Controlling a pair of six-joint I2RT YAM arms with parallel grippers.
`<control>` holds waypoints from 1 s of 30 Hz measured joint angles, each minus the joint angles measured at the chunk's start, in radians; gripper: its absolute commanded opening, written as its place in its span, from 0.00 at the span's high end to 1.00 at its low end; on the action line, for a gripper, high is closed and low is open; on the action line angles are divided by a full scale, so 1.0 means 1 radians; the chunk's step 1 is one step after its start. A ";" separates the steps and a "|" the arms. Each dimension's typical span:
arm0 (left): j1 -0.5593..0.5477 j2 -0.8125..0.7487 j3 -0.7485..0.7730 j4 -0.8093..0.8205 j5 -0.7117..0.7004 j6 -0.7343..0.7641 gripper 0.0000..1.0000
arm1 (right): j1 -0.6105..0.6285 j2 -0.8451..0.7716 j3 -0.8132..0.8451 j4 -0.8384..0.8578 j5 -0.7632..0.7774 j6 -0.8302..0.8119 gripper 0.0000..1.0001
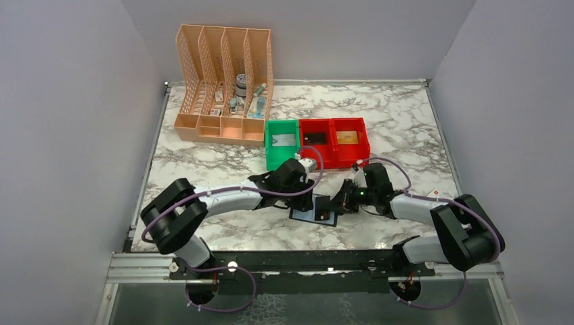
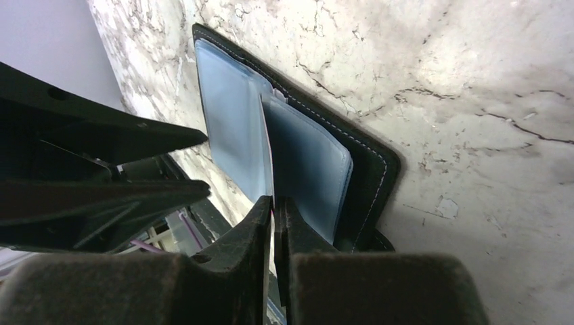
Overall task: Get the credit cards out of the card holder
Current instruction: Remove the credit card from the card holder.
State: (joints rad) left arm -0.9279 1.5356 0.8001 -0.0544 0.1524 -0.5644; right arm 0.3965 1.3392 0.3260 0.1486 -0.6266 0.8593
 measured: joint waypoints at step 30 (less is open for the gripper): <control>-0.043 -0.017 0.043 -0.062 -0.116 0.021 0.55 | 0.000 -0.212 0.003 -0.031 0.084 -0.026 0.99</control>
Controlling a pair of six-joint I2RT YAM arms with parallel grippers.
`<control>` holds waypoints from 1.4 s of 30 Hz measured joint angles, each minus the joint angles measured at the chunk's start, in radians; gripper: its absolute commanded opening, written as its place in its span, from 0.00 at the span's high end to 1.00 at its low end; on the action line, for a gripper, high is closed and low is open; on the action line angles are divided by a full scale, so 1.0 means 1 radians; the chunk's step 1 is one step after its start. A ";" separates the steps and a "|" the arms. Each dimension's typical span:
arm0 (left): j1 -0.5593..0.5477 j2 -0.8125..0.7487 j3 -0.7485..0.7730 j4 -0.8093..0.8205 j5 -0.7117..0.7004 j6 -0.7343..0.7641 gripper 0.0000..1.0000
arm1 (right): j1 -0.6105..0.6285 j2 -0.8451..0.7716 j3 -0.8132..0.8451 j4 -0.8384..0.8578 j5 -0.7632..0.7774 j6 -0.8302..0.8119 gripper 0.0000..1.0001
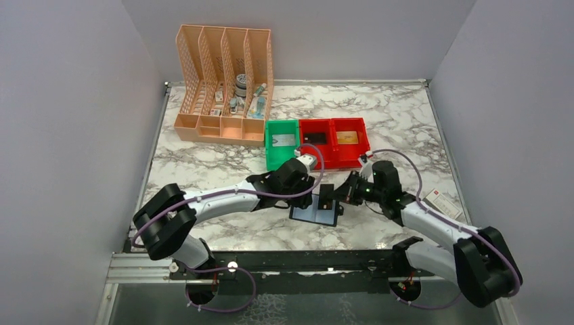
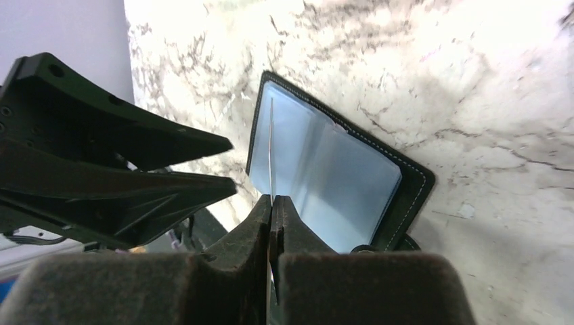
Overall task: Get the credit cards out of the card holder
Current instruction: Remove the credit card from the card holder, then place the credit card in the storage box.
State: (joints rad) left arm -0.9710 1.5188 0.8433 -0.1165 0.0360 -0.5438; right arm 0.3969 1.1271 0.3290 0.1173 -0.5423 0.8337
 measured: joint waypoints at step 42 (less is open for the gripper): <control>0.440 -0.544 -0.019 -0.367 -0.344 0.162 0.01 | 0.000 -0.158 0.240 0.089 0.258 -0.569 0.99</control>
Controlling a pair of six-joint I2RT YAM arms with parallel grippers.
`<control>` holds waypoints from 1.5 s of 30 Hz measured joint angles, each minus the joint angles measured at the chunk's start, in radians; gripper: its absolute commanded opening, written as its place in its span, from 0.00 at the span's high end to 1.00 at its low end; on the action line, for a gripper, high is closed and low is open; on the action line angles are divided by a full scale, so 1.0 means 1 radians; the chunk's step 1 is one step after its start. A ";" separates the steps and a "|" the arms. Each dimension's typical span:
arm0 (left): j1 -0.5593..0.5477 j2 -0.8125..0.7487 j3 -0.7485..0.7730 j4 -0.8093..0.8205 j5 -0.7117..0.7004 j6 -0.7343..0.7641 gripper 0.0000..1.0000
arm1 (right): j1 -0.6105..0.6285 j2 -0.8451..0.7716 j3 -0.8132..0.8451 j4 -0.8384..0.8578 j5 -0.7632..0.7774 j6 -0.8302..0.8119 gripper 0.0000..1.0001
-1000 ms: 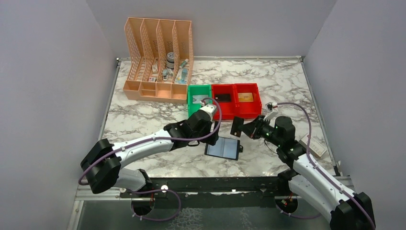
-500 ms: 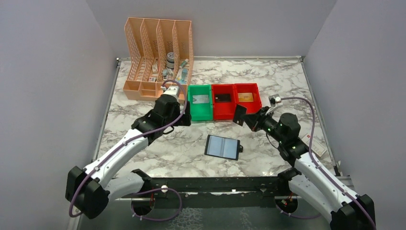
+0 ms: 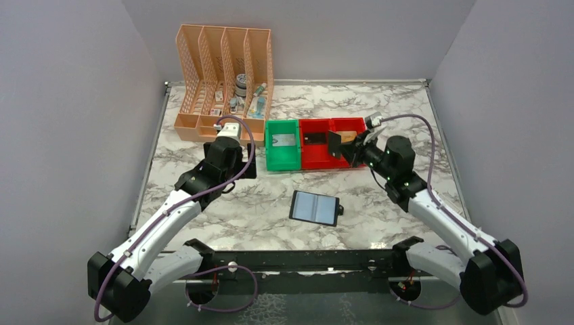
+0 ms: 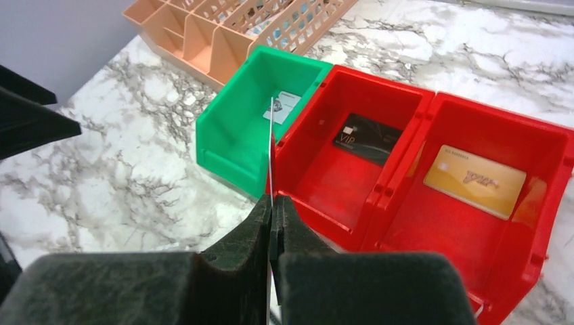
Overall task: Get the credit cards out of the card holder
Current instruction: Place the credit card in the storage box.
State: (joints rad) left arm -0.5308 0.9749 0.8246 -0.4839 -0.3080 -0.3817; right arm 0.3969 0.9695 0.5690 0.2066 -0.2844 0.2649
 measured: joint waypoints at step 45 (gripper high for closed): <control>0.006 -0.033 -0.017 -0.043 -0.090 0.038 0.01 | 0.149 0.827 0.495 -0.109 0.195 -1.191 0.99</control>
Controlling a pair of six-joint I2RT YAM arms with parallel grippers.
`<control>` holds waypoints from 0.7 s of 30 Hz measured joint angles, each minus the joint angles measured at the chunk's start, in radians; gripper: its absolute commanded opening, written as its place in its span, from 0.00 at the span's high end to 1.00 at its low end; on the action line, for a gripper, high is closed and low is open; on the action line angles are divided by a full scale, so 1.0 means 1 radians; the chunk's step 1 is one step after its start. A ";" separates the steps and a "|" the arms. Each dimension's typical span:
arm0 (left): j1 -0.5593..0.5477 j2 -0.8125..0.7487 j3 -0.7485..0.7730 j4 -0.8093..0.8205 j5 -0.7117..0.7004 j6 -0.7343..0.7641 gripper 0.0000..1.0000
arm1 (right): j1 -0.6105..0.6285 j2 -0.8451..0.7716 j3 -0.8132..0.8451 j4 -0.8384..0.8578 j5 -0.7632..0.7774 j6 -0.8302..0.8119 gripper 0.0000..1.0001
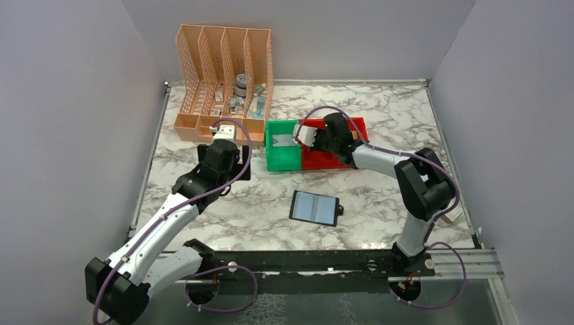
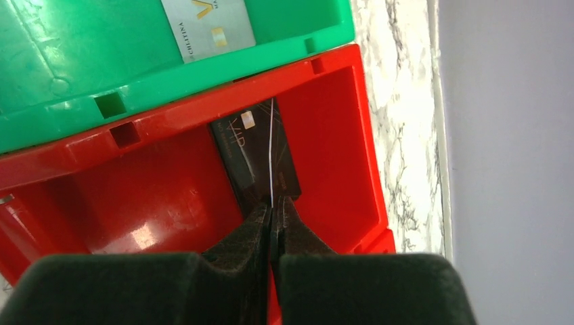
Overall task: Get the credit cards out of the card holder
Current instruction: Place the credit card in the storage box.
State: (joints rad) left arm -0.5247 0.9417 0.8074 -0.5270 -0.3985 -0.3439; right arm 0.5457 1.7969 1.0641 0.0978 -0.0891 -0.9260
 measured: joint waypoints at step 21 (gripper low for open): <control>0.002 0.000 0.000 -0.009 -0.014 0.000 0.01 | -0.009 0.150 0.143 -0.092 0.000 -0.066 0.95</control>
State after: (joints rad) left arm -0.5232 0.9417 0.8074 -0.5358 -0.4126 -0.3439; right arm 0.5365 1.9472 1.2076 0.0063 -0.0895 -0.9920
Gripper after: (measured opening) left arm 0.992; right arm 0.026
